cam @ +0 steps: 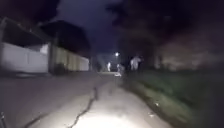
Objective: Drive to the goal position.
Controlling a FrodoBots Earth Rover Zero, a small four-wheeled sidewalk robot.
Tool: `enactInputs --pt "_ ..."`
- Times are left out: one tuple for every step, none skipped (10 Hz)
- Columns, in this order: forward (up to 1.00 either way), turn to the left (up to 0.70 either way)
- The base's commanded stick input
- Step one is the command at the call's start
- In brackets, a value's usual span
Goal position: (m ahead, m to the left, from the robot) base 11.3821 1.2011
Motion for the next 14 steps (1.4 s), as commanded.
enactInputs --pt "0.69 0.00" --pt "0.69 0.00" --pt "0.69 0.00" --pt "0.69 0.00" --pt "0.69 0.00" --pt "0.69 0.00" --pt "0.69 0.00" --pt "0.69 0.00" --pt "0.69 0.00" --pt "0.69 0.00" --pt "0.69 0.00" --pt "0.69 0.00" --pt "0.69 0.00" --pt "0.69 0.00"
